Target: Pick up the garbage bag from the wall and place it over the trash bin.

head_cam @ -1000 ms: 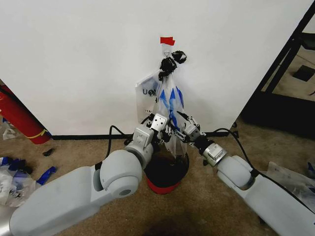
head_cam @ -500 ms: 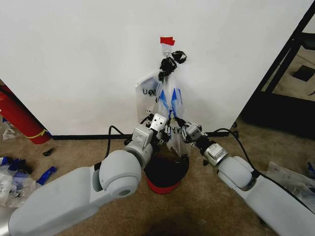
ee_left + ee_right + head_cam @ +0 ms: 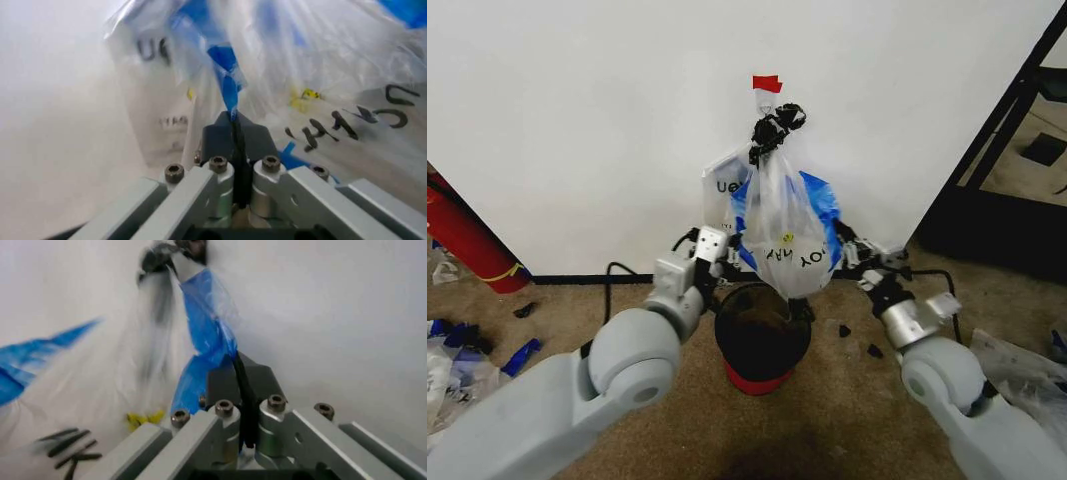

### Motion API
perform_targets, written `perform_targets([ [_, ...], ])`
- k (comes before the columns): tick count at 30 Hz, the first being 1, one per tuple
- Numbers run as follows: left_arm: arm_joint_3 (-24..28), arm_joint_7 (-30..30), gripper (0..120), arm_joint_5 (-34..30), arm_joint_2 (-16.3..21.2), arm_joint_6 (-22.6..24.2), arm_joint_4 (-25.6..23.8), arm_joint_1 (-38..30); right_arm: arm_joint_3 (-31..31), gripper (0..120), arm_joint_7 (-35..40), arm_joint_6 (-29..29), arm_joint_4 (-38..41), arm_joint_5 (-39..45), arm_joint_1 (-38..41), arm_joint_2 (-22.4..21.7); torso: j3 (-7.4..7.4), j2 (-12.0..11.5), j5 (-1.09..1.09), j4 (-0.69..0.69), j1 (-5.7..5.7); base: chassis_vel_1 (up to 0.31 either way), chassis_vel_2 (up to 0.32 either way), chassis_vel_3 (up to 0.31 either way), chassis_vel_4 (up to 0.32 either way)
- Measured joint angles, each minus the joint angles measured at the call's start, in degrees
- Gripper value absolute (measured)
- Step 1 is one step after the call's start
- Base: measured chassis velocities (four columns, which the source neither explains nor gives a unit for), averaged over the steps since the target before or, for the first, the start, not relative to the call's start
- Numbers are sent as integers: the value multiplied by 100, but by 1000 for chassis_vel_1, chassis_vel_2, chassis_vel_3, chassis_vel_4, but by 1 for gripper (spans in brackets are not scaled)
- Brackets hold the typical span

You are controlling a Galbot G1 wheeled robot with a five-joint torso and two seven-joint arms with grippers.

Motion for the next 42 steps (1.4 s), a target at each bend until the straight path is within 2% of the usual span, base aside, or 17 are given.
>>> perform_targets([
  [9,-473,22,0,103,42,-35,-383,856,170,0,-16,124,188,-339,-1023,467,0,0,2,-1,0,0,0,0,0],
  [19,-819,62,0,240,72,-79,-734,1463,425,0,-132,304,621,-666,-1638,692,0,0,2,-1,0,0,0,0,0],
  [26,-1091,145,0,317,73,-105,-815,1636,473,0,-63,184,1197,-515,-1564,687,1,0,1,0,1,0,0,0,0],
  [36,-1574,202,0,471,204,-167,-814,2296,-243,0,57,-36,1469,-162,-1437,918,1,0,1,0,1,0,0,0,0],
  [42,-1993,311,0,494,289,-254,-811,2241,-334,0,135,-220,1780,321,-1228,960,1,0,0,-1,1,0,0,0,0],
])
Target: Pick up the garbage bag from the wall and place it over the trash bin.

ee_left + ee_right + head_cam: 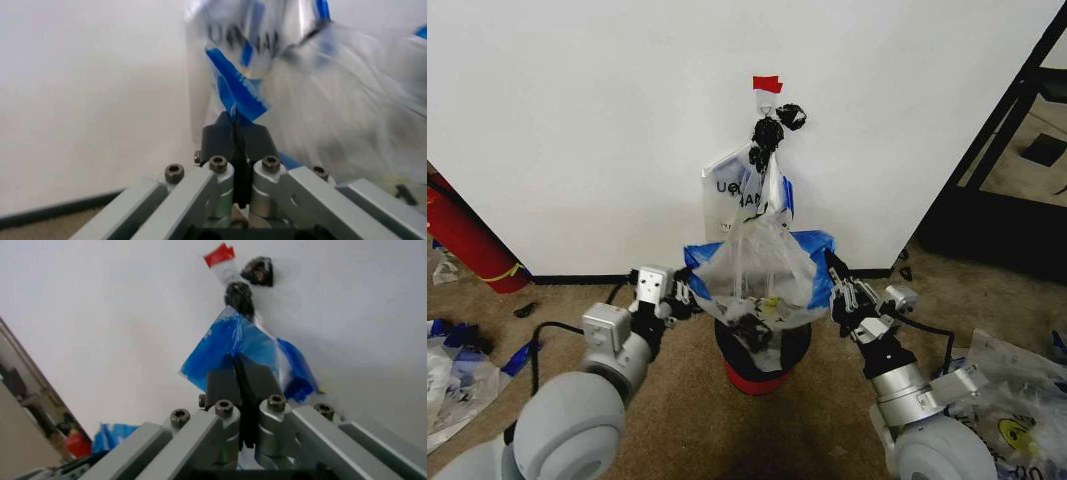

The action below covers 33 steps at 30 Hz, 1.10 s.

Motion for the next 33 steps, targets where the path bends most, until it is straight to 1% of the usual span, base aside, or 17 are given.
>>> perform_targets([
  [2,-93,25,0,-15,22,-9,2,-1,23,0,57,-75,80,168,31,-27,0,0,0,0,0,0,0,0,0],
  [6,-124,27,0,-20,-18,-11,3,113,-20,0,122,-122,89,251,8,-26,0,0,0,0,0,0,0,0,0],
  [9,-155,27,0,45,-119,-11,6,332,-272,0,297,-228,94,360,-100,129,0,0,0,1,0,0,0,0,0],
  [12,-291,29,0,54,-114,-12,8,460,-527,0,379,-327,202,458,-230,284,0,0,0,0,0,0,0,0,0],
  [16,-454,42,0,48,-99,-25,9,587,-641,0,388,-477,373,722,-352,339,0,0,1,1,0,0,0,0,0],
  [20,-524,47,0,43,-184,-26,10,728,-692,0,410,-604,413,942,-464,336,0,0,2,0,0,0,0,0,0],
  [23,-468,47,0,84,-283,-46,11,849,-678,0,454,-613,359,984,-494,336,-1,0,1,0,0,0,0,0,0],
  [26,-277,163,0,364,-485,-247,12,1008,-537,0,476,-536,71,1010,-484,340,0,0,2,2,0,0,0,0,0],
  [27,-277,163,0,364,-485,-247,12,1008,-537,0,476,-536,71,1010,-484,340,0,0,2,2,0,0,0,0,0],
  [29,-121,240,0,541,-645,-397,12,984,-440,0,516,-486,-129,1068,-452,361,0,0,2,1,0,0,0,0,0],
  [33,56,306,0,660,-844,-565,12,903,-353,0,586,-396,-519,1083,-410,431,0,0,2,0,0,0,0,0,0],
])
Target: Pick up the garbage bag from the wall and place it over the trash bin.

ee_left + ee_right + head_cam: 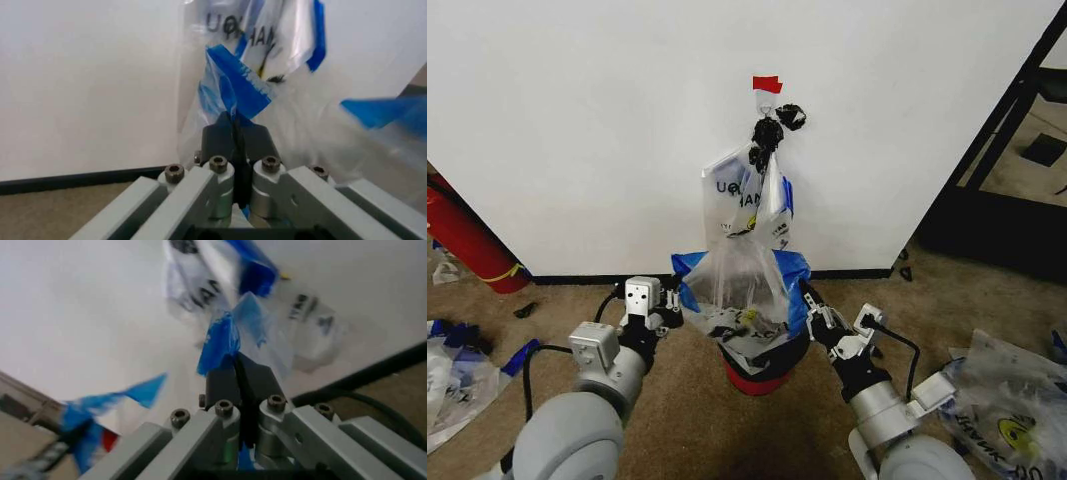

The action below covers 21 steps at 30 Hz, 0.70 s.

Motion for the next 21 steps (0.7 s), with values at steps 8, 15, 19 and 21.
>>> perform_targets([
  [8,293,77,0,403,-340,-287,405,114,126,0,71,136,-497,-193,78,53,0,0,0,2,0,0,0,0,0],
  [15,829,65,0,693,-605,-357,797,156,224,0,187,134,-598,-371,14,89,0,0,0,1,0,0,0,0,0],
  [19,1041,64,0,854,-747,-400,968,218,395,0,191,146,-687,-377,-76,61,0,0,-1,0,0,0,0,0,0],
  [21,1095,64,0,917,-768,-419,1058,253,403,0,177,177,-831,-396,-99,80,0,0,-1,0,0,0,0,0,0],
])
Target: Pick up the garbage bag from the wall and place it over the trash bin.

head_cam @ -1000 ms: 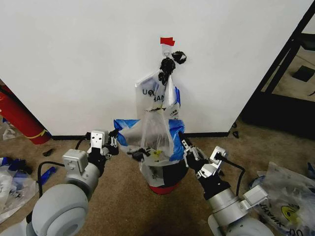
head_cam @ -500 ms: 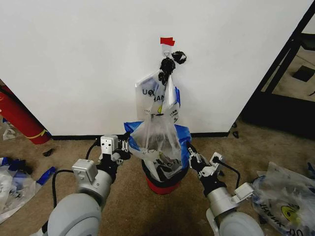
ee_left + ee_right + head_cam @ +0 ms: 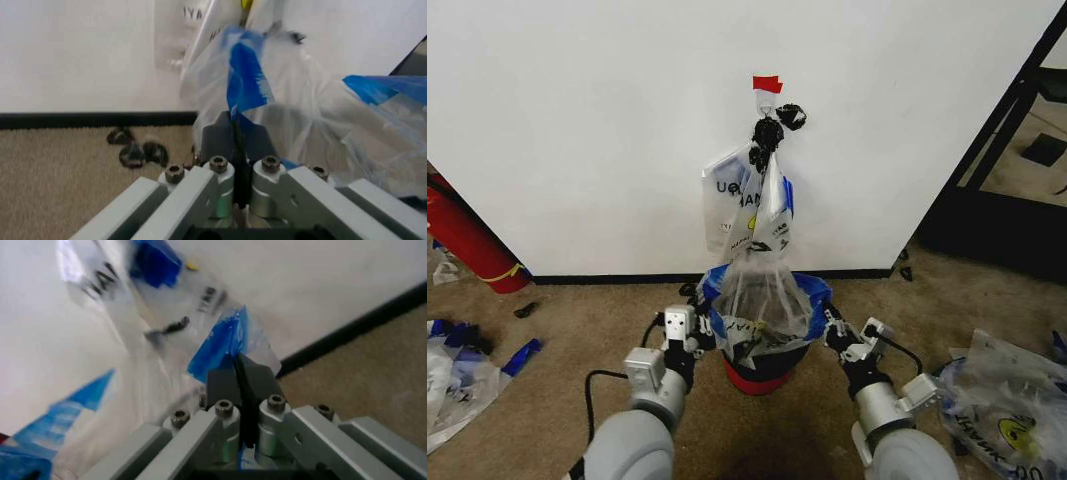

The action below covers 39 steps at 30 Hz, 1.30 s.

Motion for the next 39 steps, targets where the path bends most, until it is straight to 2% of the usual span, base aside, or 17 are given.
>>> perform_targets([
  [6,4,-48,0,35,13,-5,111,48,-110,0,16,9,-190,-42,27,175,0,0,0,0,0,0,0,0,0],
  [18,-258,-170,0,-166,268,197,143,402,-230,0,-29,81,-272,-334,-392,197,0,0,0,0,0,0,0,0,0],
  [28,-262,-314,0,-583,482,606,247,166,112,0,60,41,-307,-168,-527,127,0,0,-1,0,0,0,0,0,0],
  [33,-258,-406,0,-910,601,862,178,104,66,0,165,-122,-320,-163,-559,138,0,0,-1,0,0,0,0,0,0],
  [39,-357,-409,0,-1020,812,1029,55,181,-38,0,217,-263,-310,-299,-731,149,0,0,0,0,0,0,0,0,0],
])
